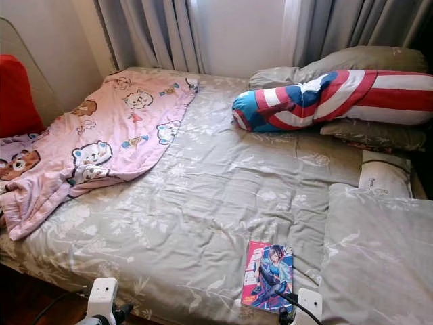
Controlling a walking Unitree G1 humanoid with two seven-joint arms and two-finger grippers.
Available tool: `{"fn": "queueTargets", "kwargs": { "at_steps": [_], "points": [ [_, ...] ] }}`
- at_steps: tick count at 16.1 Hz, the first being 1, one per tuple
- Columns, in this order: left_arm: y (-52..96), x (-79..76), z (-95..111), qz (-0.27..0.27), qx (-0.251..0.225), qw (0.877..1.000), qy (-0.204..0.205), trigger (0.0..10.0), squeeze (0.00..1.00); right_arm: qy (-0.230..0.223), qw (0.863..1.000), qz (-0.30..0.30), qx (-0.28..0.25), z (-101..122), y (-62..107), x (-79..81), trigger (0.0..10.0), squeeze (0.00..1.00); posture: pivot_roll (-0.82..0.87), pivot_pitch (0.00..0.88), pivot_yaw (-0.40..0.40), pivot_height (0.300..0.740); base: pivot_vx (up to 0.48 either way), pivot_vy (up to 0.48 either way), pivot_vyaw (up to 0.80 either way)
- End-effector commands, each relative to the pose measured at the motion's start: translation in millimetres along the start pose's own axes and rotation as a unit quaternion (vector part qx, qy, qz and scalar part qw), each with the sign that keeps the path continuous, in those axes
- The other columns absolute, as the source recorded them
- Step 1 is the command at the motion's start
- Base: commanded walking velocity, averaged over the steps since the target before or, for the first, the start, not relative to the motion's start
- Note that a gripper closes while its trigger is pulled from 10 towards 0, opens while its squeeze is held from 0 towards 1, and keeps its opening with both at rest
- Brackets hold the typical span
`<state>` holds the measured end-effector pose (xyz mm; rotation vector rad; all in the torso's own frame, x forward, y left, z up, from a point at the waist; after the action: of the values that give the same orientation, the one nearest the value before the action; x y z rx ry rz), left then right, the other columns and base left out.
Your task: Clean up the room
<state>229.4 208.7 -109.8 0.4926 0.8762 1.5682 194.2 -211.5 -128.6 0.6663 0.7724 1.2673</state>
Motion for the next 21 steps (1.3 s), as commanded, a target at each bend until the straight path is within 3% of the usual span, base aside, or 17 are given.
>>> {"fn": "queueTargets", "kwargs": {
  "at_steps": [1, 5, 9, 13, 21],
  "points": [
    [1.6, 3.9, -8.0, 0.007, 0.012, 1.000, -0.002, 10.0, 0.00, 0.020, 1.000, 0.014, 0.012, -6.1, 0.8, 5.5, 10.0, 0.00, 0.00, 0.039, 0.027, 0.740, 0.000, 0.259, 0.00],
    [2.9, 6.1, -14.2, 0.010, 0.020, 1.000, -0.001, 10.0, 0.00, 0.044, 0.998, 0.032, 0.010, -6.4, 1.2, 10.9, 10.0, 0.00, 0.00, 0.052, 0.028, 0.740, 0.000, 0.260, 0.60],
    [4.2, 8.4, -19.0, 0.012, 0.027, 1.000, -0.002, 10.0, 0.00, 0.030, 0.999, 0.034, 0.018, -10.0, 1.8, 14.3, 10.0, 0.00, 0.01, 0.061, 0.030, 0.740, 0.000, 0.266, 0.00],
    [9.3, 25.0, -24.3, 0.025, 0.036, 0.999, -0.002, 10.0, 0.00, 0.030, 0.999, 0.036, 0.024, -13.7, 2.6, 16.0, 10.0, 0.00, 0.01, 0.066, 0.032, 0.740, 0.000, 0.266, 0.00],
    [9.9, 27.7, -24.6, 0.025, 0.039, 0.999, -0.001, 10.0, 0.00, 0.030, 0.998, 0.035, 0.032, -17.7, 3.2, 14.5, 10.0, 0.00, 0.01, 0.071, 0.034, 0.740, 0.000, 0.335, 0.00]
  ]
}}
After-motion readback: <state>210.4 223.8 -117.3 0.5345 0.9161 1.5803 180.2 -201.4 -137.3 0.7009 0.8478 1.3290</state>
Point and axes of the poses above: a point about 5 cm out from each wrist's last joint towards the gripper, its own y axis pointing back from the gripper into the wrist, its own z axis along the axis of the wrist's last joint, x = y × z, the point moved 5 cm from there along -y, pointing out of the wrist towards the gripper, and after that the axes turned 14 degrees about y, right-handed, at the moved point
